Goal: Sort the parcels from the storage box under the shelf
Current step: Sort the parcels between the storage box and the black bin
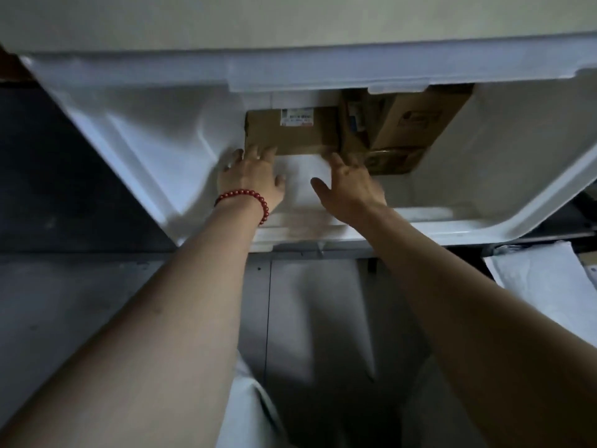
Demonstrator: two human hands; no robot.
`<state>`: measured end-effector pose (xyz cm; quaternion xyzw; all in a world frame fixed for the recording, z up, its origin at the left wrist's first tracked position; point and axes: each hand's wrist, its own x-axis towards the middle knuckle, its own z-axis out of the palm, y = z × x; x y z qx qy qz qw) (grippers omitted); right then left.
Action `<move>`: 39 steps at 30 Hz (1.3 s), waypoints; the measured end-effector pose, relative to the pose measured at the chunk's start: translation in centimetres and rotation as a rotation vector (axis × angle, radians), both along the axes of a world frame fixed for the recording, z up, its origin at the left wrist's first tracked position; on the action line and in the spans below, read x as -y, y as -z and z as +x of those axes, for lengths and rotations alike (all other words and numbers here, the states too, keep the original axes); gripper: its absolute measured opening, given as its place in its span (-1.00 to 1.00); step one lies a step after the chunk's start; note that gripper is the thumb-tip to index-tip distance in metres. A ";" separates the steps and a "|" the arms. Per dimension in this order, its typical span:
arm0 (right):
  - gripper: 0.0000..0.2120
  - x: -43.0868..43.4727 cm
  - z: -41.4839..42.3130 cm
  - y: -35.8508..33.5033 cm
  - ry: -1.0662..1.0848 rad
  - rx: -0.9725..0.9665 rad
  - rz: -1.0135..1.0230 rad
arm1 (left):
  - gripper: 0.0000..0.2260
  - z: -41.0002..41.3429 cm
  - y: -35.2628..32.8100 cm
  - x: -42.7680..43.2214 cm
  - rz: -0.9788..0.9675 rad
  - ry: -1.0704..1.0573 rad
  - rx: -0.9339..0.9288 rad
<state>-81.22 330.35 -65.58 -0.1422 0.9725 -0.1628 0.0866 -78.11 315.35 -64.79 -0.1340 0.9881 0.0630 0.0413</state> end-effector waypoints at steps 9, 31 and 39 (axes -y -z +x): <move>-0.44 1.5 -4.4 3.6 -0.055 0.016 -0.068 | -0.46 -5.5 4.2 -0.7 -0.034 0.005 -0.024; -0.28 3.6 -9.1 6.7 -0.086 0.090 0.157 | -0.39 -9.4 7.4 2.1 -0.044 0.012 0.099; -0.26 3.7 -9.6 6.6 -0.077 0.181 0.156 | -0.34 -10.3 8.6 2.1 -0.100 0.031 0.138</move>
